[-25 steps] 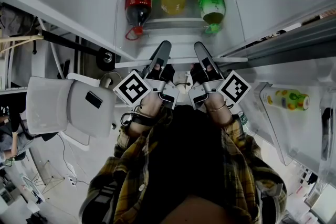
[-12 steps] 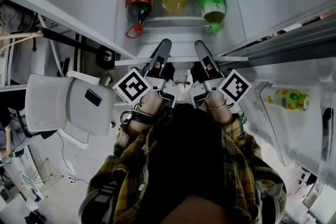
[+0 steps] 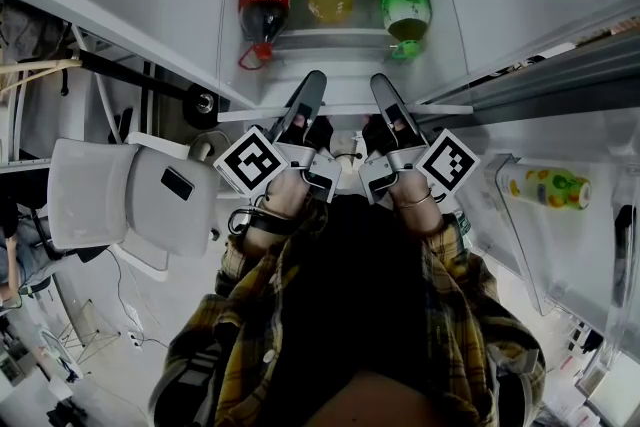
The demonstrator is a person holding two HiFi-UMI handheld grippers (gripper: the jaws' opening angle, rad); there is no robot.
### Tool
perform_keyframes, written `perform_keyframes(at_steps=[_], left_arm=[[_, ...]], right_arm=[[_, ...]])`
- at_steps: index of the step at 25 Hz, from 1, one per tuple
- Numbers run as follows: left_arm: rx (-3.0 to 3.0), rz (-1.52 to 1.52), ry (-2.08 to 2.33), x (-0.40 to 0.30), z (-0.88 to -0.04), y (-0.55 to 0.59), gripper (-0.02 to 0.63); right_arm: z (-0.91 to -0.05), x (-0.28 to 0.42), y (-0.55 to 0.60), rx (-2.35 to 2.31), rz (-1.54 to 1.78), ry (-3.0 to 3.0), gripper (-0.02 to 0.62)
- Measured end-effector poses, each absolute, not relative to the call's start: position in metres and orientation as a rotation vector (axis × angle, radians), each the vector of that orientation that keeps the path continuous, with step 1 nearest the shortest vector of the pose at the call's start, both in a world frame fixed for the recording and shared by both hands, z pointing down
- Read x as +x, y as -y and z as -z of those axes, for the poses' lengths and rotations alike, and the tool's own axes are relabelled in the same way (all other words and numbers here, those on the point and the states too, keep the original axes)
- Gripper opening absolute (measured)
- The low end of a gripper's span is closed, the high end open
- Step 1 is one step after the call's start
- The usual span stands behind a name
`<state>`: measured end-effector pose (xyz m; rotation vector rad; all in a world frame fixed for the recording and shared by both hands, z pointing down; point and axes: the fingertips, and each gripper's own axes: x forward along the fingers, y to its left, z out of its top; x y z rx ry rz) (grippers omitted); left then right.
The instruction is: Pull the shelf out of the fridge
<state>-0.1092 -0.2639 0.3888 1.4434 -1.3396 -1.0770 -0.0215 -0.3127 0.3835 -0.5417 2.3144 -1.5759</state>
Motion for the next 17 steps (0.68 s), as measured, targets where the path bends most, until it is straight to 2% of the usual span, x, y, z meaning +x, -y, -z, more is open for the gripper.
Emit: perform_keyframes(at_steps=[17], left_arm=[[1.468, 0.999, 1.339, -0.1113, -0.3889, 0.271, 0.049]], right_arm=[[-0.3824, -0.0229, 0.3189, -0.549, 1.569, -2.322, 0.06]])
